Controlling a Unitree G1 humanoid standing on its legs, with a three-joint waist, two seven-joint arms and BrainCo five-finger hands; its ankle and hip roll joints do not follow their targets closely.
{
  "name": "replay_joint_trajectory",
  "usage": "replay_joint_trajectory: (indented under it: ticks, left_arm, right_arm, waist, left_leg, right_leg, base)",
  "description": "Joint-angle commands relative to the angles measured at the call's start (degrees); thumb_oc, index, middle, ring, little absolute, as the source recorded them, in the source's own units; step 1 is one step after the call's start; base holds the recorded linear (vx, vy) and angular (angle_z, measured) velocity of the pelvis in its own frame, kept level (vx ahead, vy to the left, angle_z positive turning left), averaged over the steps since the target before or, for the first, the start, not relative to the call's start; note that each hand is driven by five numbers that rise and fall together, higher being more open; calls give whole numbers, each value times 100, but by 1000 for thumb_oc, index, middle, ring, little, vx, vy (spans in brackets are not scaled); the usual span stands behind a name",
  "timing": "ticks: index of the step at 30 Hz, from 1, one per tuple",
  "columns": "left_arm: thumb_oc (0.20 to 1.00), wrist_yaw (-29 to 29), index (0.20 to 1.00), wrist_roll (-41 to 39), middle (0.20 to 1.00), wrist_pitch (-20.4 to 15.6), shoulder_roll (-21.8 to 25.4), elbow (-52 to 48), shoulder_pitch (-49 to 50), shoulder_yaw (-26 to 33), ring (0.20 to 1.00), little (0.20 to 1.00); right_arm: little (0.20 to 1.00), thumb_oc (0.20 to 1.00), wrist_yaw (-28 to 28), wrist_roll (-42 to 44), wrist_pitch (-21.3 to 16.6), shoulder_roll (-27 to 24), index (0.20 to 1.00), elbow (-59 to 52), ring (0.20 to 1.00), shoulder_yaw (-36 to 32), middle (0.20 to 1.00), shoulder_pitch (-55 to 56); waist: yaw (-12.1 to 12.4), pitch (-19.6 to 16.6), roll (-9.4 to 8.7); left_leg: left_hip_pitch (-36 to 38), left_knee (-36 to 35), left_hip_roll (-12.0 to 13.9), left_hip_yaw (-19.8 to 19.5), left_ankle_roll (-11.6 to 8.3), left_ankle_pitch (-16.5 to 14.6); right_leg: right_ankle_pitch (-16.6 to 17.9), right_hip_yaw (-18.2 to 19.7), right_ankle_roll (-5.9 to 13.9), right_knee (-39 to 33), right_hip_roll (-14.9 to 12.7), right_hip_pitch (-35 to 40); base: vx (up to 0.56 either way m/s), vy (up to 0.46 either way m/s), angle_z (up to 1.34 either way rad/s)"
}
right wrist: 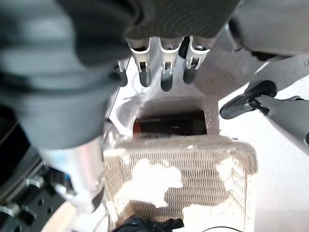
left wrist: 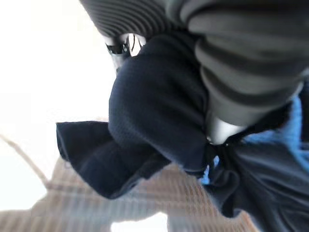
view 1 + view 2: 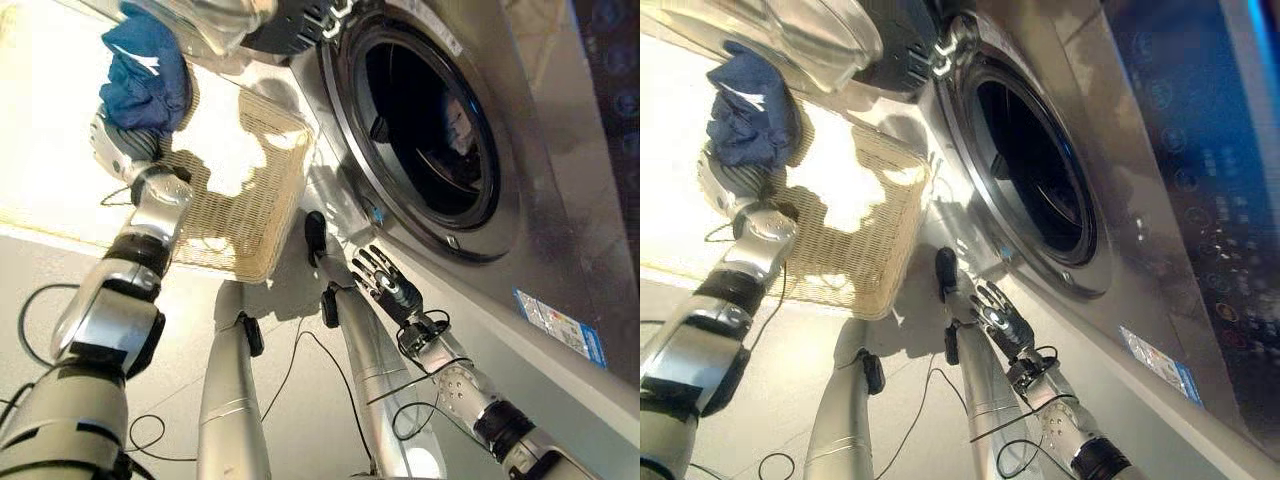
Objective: Put the clothes into the washing machine.
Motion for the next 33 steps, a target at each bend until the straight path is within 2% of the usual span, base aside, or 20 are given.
replay_joint_trajectory:
  ticks: [1,3,4,5,6,8,11,13,14,17,19,20,22,23,24,27,28,31,33]
  left_arm:
    - [200,83,200,-139,200,-453,-2,-136,309,478,200,200]
    - [200,46,200,-181,200,-537,-39,-195,441,548,200,200]
    - [200,-338,200,-486,200,-1140,-417,-821,1292,784,200,200]
    - [200,-417,200,-520,200,-1209,-449,-878,1360,794,200,200]
    - [200,-709,200,-522,200,-1472,-632,-1165,1684,875,200,200]
    - [200,-921,200,-530,200,-1640,-761,-1368,1900,904,200,200]
    - [200,-1457,200,-568,200,-2161,-1059,-1879,2404,994,200,200]
    - [200,-1668,200,-566,200,-2312,-1160,-2177,2591,996,200,200]
    - [200,-1959,200,-595,200,-2442,-1235,-2532,2802,927,200,200]
    - [200,-2357,200,-571,200,-2440,-1263,-3047,2998,837,200,200]
    - [200,-2980,200,-587,200,-2447,-1248,-3507,3213,690,200,200]
    - [200,-3067,200,-603,200,-2456,-1246,-3552,3238,676,200,200]
    - [200,-3771,200,-795,200,-2467,-1190,-3886,3419,551,200,200]
    - [200,-3880,200,-833,200,-2456,-1188,-3933,3449,543,200,200]
    - [200,-4245,200,-979,200,-2370,-1120,-4185,3544,487,200,200]
    - [200,-4678,200,-1198,200,-2257,-1014,-4447,3614,416,200,200]
    - [200,-4939,200,-1366,200,-2183,-944,-4611,3638,361,200,200]
    - [200,-5183,200,-1522,200,-2122,-864,-4726,3642,319,200,200]
    - [200,-5554,200,-1572,200,-1858,-713,-4933,3514,187,200,200]
  right_arm:
    - [1000,1000,-215,-357,-258,-24,1000,-338,1000,-203,1000,363]
    - [1000,1000,-310,-434,-250,-11,1000,-330,1000,-207,1000,355]
    - [1000,1000,-703,-1092,-349,68,1000,-277,1000,-268,1000,280]
    - [1000,1000,-733,-1134,-375,75,1000,-270,1000,-273,1000,269]
    - [1000,1000,-854,-1338,-406,114,1000,-267,1000,-340,1000,209]
    - [1000,1000,-931,-1462,-412,160,1000,-251,1000,-388,1000,153]
    - [1000,1000,-1044,-1538,-406,184,1000,-262,1000,-576,1000,-40]
    - [1000,1000,-1090,-1609,-406,201,1000,-273,1000,-651,1000,-108]
    - [1000,1000,-1186,-1747,-422,221,1000,-318,1000,-700,1000,-132]
    - [1000,1000,-1244,-1941,-420,203,1000,-436,1000,-764,1000,-150]
    - [1000,1000,-1317,-2323,-472,133,1000,-564,1000,-815,1000,-185]
    - [1000,1000,-1328,-2394,-475,123,1000,-581,1000,-820,1000,-193]
    - [1000,1000,-1478,-2941,-535,-8,1000,-692,1000,-843,1000,-297]
    - [1000,1000,-1500,-3025,-542,-31,1000,-710,1000,-845,1000,-314]
    - [1000,1000,-1635,-3532,-559,-134,1000,-779,1000,-813,1000,-408]
    - [1000,1000,-1791,-4266,-518,-313,1000,-887,1000,-738,1000,-564]
    - [1000,1000,-1886,-4918,-470,-479,1000,-964,1000,-648,1000,-722]
    - [1000,1000,-1949,-5475,-474,-668,1000,-1003,1000,-546,1000,-890]
    - [1000,1000,-2029,-6407,-340,-1055,1000,-1093,1000,-316,1000,-1316]
  waist:
    - [89,-53,292]
    - [119,-53,317]
    - [322,-53,487]
    - [341,-53,502]
    - [452,-53,575]
    - [522,-53,628]
    - [690,-53,751]
    - [763,-53,807]
    - [837,-53,862]
    - [913,-53,917]
    - [979,-53,982]
    - [984,-53,991]
    - [1029,-53,1063]
    - [1034,-53,1070]
    - [1060,-53,1096]
    - [1086,-53,1119]
    - [1105,-53,1129]
    - [1125,-53,1138]
    - [1179,-53,1151]
  left_leg:
    - [296,113,-420,75,80,-433]
    - [356,54,-414,74,69,-404]
    - [682,-277,-402,6,37,-231]
    - [709,-300,-400,0,35,-214]
    - [861,-467,-386,-44,35,-150]
    - [949,-535,-385,-74,29,-116]
    - [1182,-702,-371,-142,28,-68]
    - [1260,-701,-386,-182,35,-74]
    - [1343,-664,-408,-239,50,-97]
    - [1447,-642,-437,-317,89,-123]
    - [1578,-638,-470,-385,128,-139]
    - [1593,-638,-472,-390,132,-141]
    - [1731,-645,-491,-417,157,-161]
    - [1749,-647,-495,-424,162,-163]
    - [1822,-652,-509,-426,180,-177]
    - [1920,-676,-516,-421,196,-189]
    - [1972,-667,-521,-416,207,-209]
    - [2030,-668,-528,-417,219,-233]
    - [2057,-612,-545,-428,244,-272]
  right_leg:
    - [381,102,396,-1105,319,675]
    - [378,79,398,-1123,308,738]
    - [368,-74,418,-1172,249,1087]
    - [367,-93,421,-1170,242,1115]
    - [342,-176,439,-1182,200,1265]
    - [325,-228,454,-1183,169,1358]
    - [262,-357,491,-1174,86,1593]
    - [221,-415,498,-1136,44,1683]
    - [175,-461,508,-1065,-11,1772]
    - [117,-505,516,-982,-63,1877]
    - [85,-537,519,-940,-108,2010]
    - [82,-540,520,-936,-111,2025]
    - [59,-571,533,-926,-139,2160]
    - [58,-572,533,-927,-139,2177]
    - [51,-590,540,-939,-146,2254]
    - [53,-616,550,-965,-159,2352]
    - [41,-630,559,-966,-167,2408]
    - [27,-642,562,-976,-177,2470]
    - [20,-675,582,-948,-203,2515]
  base:
    - [0,0,0]
    - [-62,-38,4]
    - [-117,-78,7]
    - [-136,-103,17]
    - [-49,-43,28]
    - [-49,-48,27]
    - [-55,-36,17]
    - [-65,-24,11]
    - [-62,-22,12]
    - [-55,-20,16]
    - [-45,-11,29]
    - [-25,2,27]
    - [-22,7,15]
    - [0,0,0]
    - [0,0,0]
    - [0,0,0]
    - [0,0,0]
    - [0,0,0]
    - [-8,-17,1]
